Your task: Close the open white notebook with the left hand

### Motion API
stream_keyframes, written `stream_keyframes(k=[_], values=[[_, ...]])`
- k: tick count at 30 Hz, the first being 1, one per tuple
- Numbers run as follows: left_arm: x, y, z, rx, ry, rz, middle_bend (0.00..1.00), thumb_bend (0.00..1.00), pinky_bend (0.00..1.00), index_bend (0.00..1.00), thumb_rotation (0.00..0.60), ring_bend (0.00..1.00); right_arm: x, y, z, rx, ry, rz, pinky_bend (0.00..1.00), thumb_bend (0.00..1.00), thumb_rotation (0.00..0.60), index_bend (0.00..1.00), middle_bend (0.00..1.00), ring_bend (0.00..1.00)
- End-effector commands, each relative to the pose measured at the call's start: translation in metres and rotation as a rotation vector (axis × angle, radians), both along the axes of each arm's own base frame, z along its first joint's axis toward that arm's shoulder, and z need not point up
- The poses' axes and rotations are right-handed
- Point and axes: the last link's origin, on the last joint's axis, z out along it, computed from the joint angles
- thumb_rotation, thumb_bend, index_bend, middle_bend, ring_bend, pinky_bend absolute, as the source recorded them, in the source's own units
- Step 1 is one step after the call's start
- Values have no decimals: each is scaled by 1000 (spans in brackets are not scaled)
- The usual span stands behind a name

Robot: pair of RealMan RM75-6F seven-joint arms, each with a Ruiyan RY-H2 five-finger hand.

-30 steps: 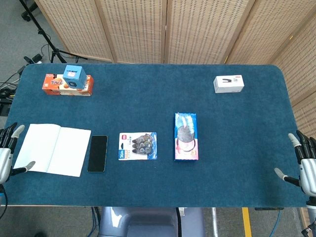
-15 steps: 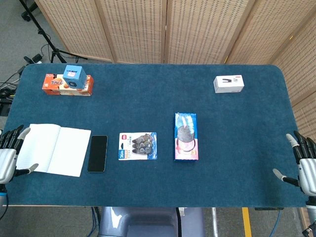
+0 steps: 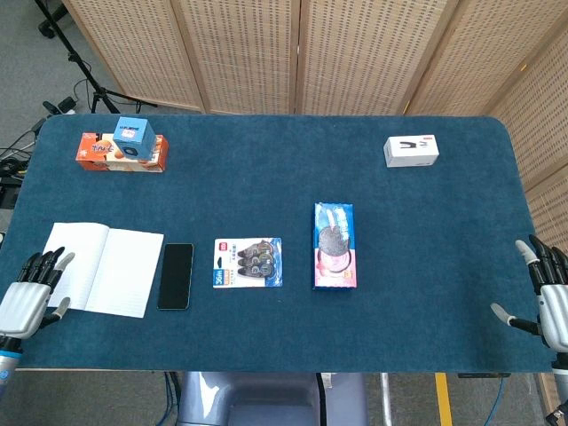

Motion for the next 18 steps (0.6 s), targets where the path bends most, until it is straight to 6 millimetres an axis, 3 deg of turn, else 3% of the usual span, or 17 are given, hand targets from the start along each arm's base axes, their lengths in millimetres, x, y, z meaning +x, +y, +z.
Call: stream_keyframes(k=[1, 11, 18], values=[[-5, -8, -26, -61, -78, 2, 0, 391, 0, 0, 600, 0, 0, 0, 0, 3, 0, 0, 0, 0, 600, 0, 0, 0], [-7, -14, -26, -73, -149, -23, 0, 388, 0, 0, 600, 0, 0, 0, 0, 5, -2, 0, 0, 0, 600, 0, 0, 0], [-19, -21, -20, -63, -98, 23, 0, 390, 0, 0, 600, 0, -1, 0, 0, 5, -6, 0, 0, 0, 600, 0, 0, 0]])
